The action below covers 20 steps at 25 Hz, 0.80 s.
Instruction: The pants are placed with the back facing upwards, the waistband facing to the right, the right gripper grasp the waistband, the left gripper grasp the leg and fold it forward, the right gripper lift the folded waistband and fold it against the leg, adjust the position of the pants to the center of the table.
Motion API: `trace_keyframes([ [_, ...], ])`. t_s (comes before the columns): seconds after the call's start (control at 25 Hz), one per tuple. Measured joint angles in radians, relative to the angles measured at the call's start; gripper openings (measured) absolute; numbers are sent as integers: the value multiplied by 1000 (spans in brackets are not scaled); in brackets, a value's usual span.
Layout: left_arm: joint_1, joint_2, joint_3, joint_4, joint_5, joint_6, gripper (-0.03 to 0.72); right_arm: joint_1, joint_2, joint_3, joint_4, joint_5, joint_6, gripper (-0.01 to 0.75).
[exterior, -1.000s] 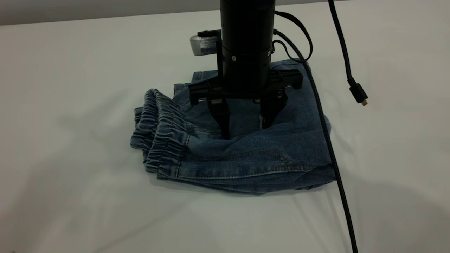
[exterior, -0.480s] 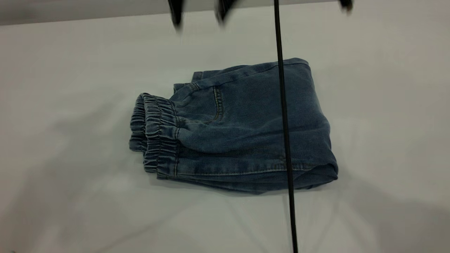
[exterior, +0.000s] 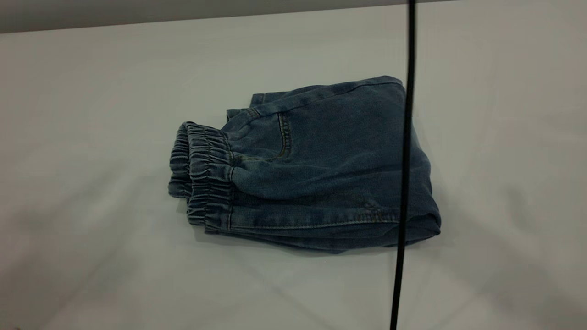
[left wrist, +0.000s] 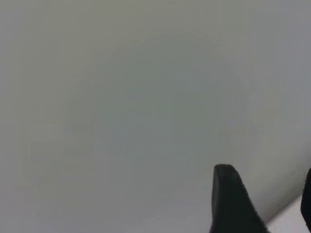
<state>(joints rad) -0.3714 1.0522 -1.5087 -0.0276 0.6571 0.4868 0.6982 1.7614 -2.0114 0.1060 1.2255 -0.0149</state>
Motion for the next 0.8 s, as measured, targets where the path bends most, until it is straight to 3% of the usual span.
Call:
trace_keyframes([
  [0.4, 0, -168, 0, -33, 503, -163, 335, 0, -430, 183, 58, 1, -25, 431],
  [0.56, 0, -228, 34, -81, 565, -253, 335, 0, -619, 310, 84, -1, -21, 431],
  [0.8, 0, -368, 211, -173, 565, -282, 335, 0, -911, 559, 73, -3, 15, 431],
])
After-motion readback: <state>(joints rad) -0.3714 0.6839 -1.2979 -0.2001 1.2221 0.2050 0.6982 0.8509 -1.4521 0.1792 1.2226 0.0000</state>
